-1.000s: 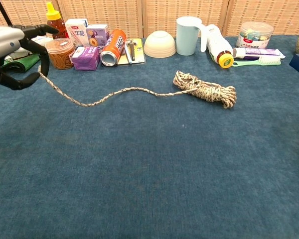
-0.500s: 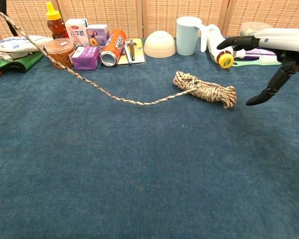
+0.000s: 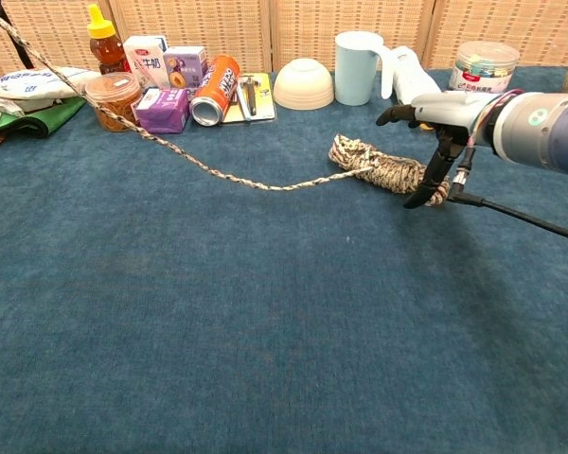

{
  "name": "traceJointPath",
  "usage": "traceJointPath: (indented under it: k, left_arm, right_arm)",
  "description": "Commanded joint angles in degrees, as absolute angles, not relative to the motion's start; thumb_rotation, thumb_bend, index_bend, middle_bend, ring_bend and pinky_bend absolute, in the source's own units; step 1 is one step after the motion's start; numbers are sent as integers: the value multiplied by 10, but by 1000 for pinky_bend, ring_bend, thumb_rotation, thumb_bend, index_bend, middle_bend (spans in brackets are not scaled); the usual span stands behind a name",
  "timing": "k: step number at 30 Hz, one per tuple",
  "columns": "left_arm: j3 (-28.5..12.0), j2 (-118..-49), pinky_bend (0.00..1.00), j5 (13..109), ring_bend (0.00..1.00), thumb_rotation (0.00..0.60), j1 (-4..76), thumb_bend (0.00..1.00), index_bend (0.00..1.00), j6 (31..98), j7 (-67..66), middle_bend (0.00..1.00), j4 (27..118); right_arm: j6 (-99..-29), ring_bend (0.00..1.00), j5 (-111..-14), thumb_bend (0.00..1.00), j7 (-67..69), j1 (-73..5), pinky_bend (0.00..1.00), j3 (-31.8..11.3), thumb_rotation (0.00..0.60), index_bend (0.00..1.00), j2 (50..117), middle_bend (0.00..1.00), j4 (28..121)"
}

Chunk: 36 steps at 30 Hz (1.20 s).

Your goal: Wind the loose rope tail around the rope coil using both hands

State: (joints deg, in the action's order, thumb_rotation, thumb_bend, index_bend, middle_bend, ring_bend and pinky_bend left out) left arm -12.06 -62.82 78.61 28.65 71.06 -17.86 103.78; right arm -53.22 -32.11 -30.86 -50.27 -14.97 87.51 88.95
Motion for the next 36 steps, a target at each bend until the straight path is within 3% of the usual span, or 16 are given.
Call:
traceJointPath:
  k: [1,9,17,20,25,27,29,34,36]
  left_arm:
    - [-119,-629,0,789,0,600,287,506,607,712,-175,0,1035]
    - [-115,-623,0,796,0,600,283,506,607,718,-159,0,1022]
    - [-115,-619,0,795,0,600,283,506,607,718,-147,0,1014]
    - [-114,-620,0,795,0,600,284,506,607,718,-146,0,1013]
    - [-114,-619,0,795,0,600,284,506,607,719,-145,0,1013]
    - [-114,-617,0,796,0,600,283,506,607,721,-144,0,1013]
    - [-113,-616,0,796,0,600,282,506,607,721,-143,0,1014]
    - [-114,-612,0,798,0,600,282,506,606,723,-136,0,1018]
    - [-115,-609,0,800,0,600,282,505,606,724,-133,0,1020]
  right_arm:
    - [-542,0,-293,0,-328,-524,8,-149,600,35,903,18,852]
    - [-548,49,-302,0,-332,-531,137,-140,600,165,929,157,795]
    - [-536,80,-299,0,-326,-531,201,-138,600,206,948,194,759]
    - [-535,113,-302,0,-324,-532,284,-139,600,238,954,228,753]
    - [-540,255,-321,0,-324,-533,552,-135,600,358,969,374,735]
    - [-538,291,-334,5,-317,-532,592,-134,600,385,975,408,725]
    - [-538,327,-346,61,-310,-529,629,-133,600,412,977,442,718]
    - [-536,444,-380,408,-288,-522,744,-133,600,502,976,564,712]
    - [-538,470,-408,476,-268,-517,770,-133,600,531,972,590,716]
